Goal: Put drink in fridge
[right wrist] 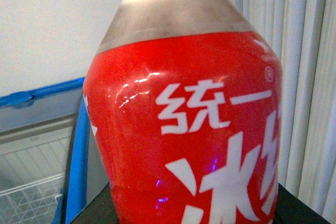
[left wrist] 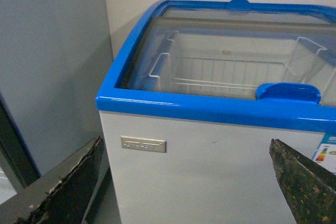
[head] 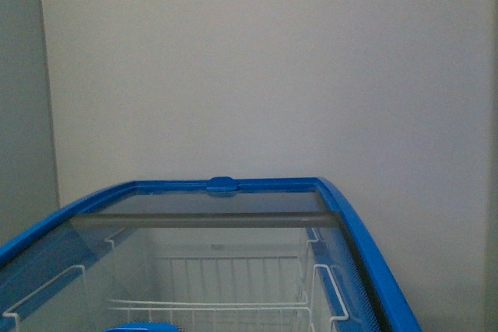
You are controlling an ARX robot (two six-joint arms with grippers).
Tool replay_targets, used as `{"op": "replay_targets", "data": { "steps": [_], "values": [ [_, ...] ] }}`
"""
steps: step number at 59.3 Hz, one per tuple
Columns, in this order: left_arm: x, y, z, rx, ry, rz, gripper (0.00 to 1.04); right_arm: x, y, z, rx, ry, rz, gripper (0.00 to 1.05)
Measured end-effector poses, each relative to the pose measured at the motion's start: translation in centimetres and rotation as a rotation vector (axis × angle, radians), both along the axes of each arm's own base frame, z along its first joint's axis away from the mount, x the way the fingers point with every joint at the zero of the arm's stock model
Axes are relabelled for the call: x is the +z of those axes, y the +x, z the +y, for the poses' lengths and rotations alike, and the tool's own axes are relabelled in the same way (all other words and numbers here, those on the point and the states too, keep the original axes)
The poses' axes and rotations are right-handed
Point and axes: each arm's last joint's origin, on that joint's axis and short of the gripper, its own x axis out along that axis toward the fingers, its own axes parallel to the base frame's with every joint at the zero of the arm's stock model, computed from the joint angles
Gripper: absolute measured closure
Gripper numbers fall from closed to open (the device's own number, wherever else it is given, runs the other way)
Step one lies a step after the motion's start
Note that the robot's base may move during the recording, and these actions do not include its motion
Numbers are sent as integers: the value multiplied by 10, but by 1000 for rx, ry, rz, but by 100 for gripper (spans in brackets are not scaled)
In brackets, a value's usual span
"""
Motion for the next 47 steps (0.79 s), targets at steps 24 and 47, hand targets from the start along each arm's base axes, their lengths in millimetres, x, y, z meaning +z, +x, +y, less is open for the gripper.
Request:
{"op": "replay_targets", "data": {
  "steps": [24,47],
  "values": [
    [37,96,-9,-472,322,38,8,0,0,0,1,0,0,66],
    [27,150,-23,-652,796,11,8,0,0,0,0,0,0,66]
  ]
}}
